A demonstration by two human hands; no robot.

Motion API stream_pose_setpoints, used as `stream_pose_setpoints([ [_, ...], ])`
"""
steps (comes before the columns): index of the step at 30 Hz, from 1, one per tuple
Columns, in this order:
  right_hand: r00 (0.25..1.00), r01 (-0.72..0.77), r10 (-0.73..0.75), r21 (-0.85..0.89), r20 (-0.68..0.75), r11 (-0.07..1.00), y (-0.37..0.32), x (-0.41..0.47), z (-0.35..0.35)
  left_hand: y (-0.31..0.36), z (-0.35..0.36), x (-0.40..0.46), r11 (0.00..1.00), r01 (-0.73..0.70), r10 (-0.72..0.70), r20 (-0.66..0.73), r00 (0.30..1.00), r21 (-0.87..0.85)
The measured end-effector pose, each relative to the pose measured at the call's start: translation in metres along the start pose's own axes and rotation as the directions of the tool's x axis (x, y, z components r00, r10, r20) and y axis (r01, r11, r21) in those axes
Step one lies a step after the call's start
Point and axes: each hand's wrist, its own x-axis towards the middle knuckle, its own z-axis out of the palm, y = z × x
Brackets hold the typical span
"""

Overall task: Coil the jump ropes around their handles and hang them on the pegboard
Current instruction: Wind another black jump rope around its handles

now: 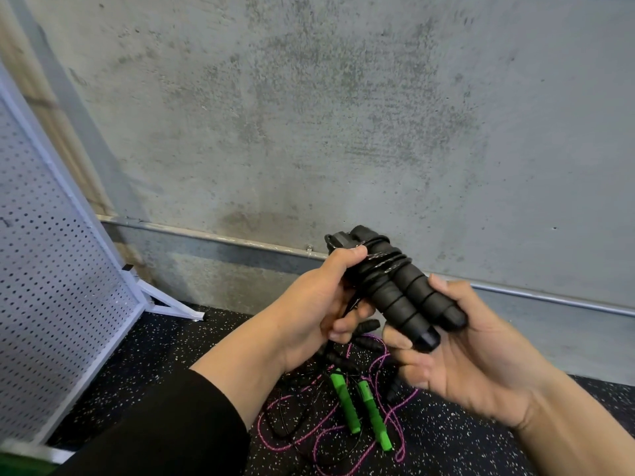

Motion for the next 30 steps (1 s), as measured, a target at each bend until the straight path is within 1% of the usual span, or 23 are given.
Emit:
stream_pose_setpoints([
  [3,0.989,0.085,-0.092,-0.059,-0.113,0.995,0.002,-0.001,0.001,0.003,0.0,-0.002,0.999,0.011,-0.009,-0.051,0.999,0.048],
  [6,0.949,0.202,-0.226,-0.127,-0.218,0.971,0.003,-0.002,0.004,0.007,0.0,-0.006,0.996,0.047,-0.042,-0.065,0.997,0.081],
  [8,0.909,0.248,-0.309,-0.235,-0.279,0.94,0.0,-0.005,0.006,0.008,0.0,-0.008,0.986,0.079,-0.069,-0.072,0.995,0.149],
  [10,0.86,0.255,-0.397,-0.404,-0.32,0.879,-0.005,-0.01,0.01,0.007,0.0,-0.01,0.975,0.109,-0.095,-0.083,0.992,0.192],
  [11,0.826,0.231,-0.448,-0.52,-0.342,0.822,-0.007,-0.013,0.012,0.007,0.0,-0.01,0.974,0.118,-0.103,-0.087,0.991,0.191],
  [12,0.785,0.178,-0.503,-0.646,-0.361,0.742,-0.009,-0.016,0.013,0.007,-0.001,-0.01,0.976,0.123,-0.108,-0.088,0.99,0.182],
  [13,0.742,0.1,-0.558,-0.762,-0.371,0.64,-0.011,-0.019,0.014,0.007,-0.001,-0.011,0.978,0.128,-0.115,-0.087,0.99,0.166],
  [15,0.68,-0.022,-0.656,-0.903,-0.328,0.429,-0.013,-0.021,0.016,0.008,0.001,-0.011,0.985,0.129,-0.12,-0.078,0.99,0.117],
  [16,0.672,-0.047,-0.684,-0.938,-0.283,0.343,-0.012,-0.02,0.016,0.008,0.003,-0.012,0.988,0.126,-0.12,-0.077,0.99,0.084],
  [17,0.672,-0.056,-0.699,-0.958,-0.245,0.282,-0.01,-0.019,0.017,0.008,0.006,-0.012,0.991,0.123,-0.119,-0.08,0.99,0.049],
  [20,0.681,-0.069,-0.708,-0.979,-0.185,0.19,-0.001,-0.011,0.014,0.008,0.012,-0.012,0.994,0.095,-0.1,-0.11,0.989,-0.054],
  [21,0.681,-0.091,-0.714,-0.986,-0.165,0.142,0.004,-0.007,0.012,0.008,0.013,-0.011,0.994,0.081,-0.09,-0.133,0.987,-0.074],
  [23,0.682,-0.156,-0.718,-0.987,-0.139,0.043,0.011,-0.003,0.013,0.008,0.014,-0.011,0.995,0.065,-0.079,-0.191,0.978,-0.078],
  [24,0.683,-0.176,-0.719,-0.984,-0.131,0.012,0.013,-0.003,0.015,0.008,0.015,-0.011,0.996,0.062,-0.076,-0.216,0.973,-0.071],
  [25,0.689,-0.184,-0.714,-0.983,-0.128,-0.001,0.013,-0.004,0.017,0.008,0.015,-0.012,0.996,0.059,-0.072,-0.237,0.969,-0.063],
  [26,0.698,-0.176,-0.703,-0.984,-0.136,0.016,0.013,-0.006,0.019,0.009,0.015,-0.012,0.997,0.054,-0.066,-0.25,0.966,-0.054],
  [27,0.7,-0.154,-0.695,-0.985,-0.163,0.077,0.011,-0.008,0.021,0.009,0.015,-0.012,0.998,0.046,-0.056,-0.259,0.964,-0.046],
  [28,0.692,-0.12,-0.688,-0.975,-0.216,0.186,0.008,-0.011,0.022,0.009,0.015,-0.013,0.999,0.034,-0.044,-0.263,0.964,-0.041],
  [29,0.688,-0.064,-0.665,-0.936,-0.292,0.345,0.005,-0.013,0.023,0.01,0.016,-0.014,0.999,0.02,-0.032,-0.262,0.964,-0.047],
  [30,0.703,-0.004,-0.6,-0.846,-0.381,0.533,0.003,-0.015,0.023,0.01,0.017,-0.014,0.998,0.004,-0.018,-0.255,0.967,-0.056],
])
